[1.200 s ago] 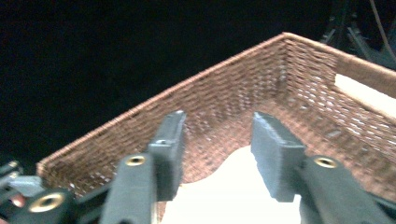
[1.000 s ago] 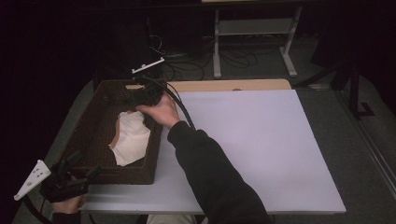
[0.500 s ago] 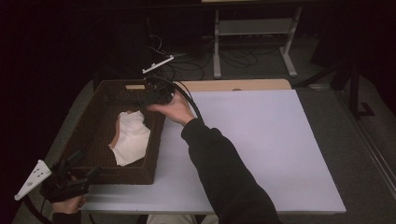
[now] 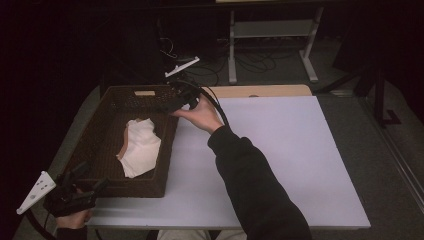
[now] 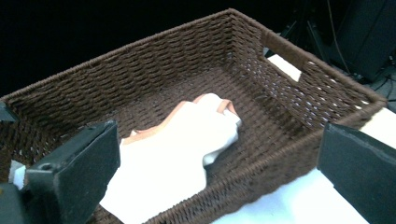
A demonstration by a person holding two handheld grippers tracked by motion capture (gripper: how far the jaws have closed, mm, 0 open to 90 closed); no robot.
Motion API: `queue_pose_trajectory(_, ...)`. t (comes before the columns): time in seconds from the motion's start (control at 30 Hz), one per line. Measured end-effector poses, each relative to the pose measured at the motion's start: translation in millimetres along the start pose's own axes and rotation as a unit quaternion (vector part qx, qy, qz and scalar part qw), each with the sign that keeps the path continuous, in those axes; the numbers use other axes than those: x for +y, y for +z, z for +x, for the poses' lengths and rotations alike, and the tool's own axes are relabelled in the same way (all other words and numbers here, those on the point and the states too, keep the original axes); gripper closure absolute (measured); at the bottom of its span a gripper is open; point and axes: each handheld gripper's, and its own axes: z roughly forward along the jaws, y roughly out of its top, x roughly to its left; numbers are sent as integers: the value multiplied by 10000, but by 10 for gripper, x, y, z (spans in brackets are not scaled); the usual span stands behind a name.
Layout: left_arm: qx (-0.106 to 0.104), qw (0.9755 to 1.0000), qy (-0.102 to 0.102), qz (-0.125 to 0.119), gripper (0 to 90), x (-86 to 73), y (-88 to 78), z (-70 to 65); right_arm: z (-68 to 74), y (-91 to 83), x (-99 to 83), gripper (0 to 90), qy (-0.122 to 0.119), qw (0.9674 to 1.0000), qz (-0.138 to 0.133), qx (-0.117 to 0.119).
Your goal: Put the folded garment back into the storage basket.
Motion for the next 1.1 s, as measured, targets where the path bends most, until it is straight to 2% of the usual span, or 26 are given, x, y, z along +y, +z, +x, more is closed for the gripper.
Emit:
queue_pose_trajectory(0.3, 1, 10000, 0, 9, 10, -2, 1, -1, -19, -140, -69, 0, -117, 9999, 38, -107)
queue_pose_trajectory(0.63, 8, 10000, 8, 20, 10, -4, 3, -3, -11, -329, -124, 0, -213, 9997, -36, -149)
queue_pose_trajectory(0.8, 9, 10000, 10, 30, 10, -6, 5, -4, -15, -403, -185, 0, -181, 9996, -58, -211)
queue_pose_trajectory(1.1, 22, 10000, 18, 48, 10, -6, 6, -10, -33, -506, -309, 0, -137, 9997, -114, -189)
